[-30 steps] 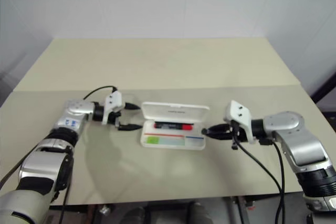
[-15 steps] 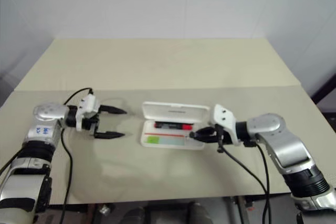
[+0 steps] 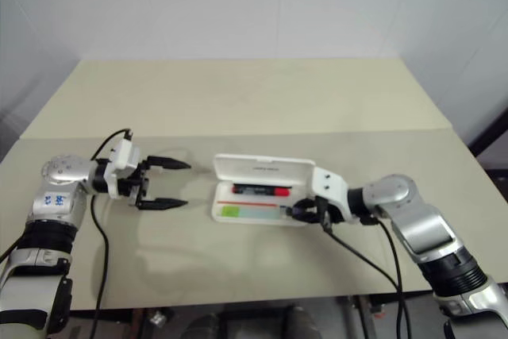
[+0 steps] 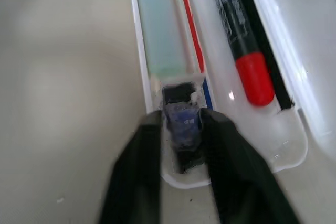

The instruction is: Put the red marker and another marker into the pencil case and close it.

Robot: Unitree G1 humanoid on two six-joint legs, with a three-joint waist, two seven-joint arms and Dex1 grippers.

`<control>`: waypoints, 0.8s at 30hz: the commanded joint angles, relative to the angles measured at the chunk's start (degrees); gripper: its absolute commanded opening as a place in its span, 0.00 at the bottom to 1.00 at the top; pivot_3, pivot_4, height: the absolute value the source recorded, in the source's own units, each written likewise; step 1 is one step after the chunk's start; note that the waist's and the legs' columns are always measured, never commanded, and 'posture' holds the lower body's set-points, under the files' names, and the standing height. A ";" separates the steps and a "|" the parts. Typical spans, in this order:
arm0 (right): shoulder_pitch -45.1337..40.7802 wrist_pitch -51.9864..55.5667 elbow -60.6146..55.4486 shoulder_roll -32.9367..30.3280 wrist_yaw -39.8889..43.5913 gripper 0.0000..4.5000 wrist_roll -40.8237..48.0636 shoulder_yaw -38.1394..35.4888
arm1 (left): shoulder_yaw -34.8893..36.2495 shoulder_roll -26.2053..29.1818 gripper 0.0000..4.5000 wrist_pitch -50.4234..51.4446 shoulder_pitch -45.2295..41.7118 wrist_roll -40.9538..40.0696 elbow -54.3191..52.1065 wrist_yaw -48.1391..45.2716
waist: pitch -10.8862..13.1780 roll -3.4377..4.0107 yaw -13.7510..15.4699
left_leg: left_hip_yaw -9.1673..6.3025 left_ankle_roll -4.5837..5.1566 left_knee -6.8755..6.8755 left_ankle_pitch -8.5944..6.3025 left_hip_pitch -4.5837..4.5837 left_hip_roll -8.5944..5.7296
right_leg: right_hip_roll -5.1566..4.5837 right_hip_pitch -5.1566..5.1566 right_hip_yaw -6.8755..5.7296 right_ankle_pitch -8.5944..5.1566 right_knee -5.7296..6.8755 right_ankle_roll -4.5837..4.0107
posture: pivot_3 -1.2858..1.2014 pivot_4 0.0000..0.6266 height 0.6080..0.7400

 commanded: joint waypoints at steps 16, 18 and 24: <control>1.98 0.59 -3.58 0.86 5.25 0.99 16.21 -15.26 | 2.05 -1.95 1.00 -0.72 -4.38 -1.93 0.64 4.65 | -0.01 -0.02 -0.73 | -0.03 0.00 -0.01 0.00 0.00 0.00 | 0.00 0.02 0.00 0.07 0.01 0.13 | 0.52 0.24 1.00; 3.78 -0.10 -3.47 1.41 5.71 0.99 18.79 -17.97 | 2.00 -2.16 1.00 -1.05 -5.37 -1.68 1.86 5.21 | -0.03 -0.06 -0.77 | -0.06 0.00 -0.01 0.00 0.01 0.00 | 0.01 0.05 -0.03 0.07 0.00 0.13 | 0.52 0.24 1.00; 6.61 -1.80 -1.52 1.20 5.79 0.99 21.89 -23.19 | 1.58 -2.72 1.00 -3.36 -10.24 -0.52 7.92 6.24 | -0.03 -0.06 -1.04 | -0.03 0.02 0.01 0.01 0.04 -0.01 | 0.01 0.05 0.01 0.08 0.02 0.16 | 0.52 0.24 1.00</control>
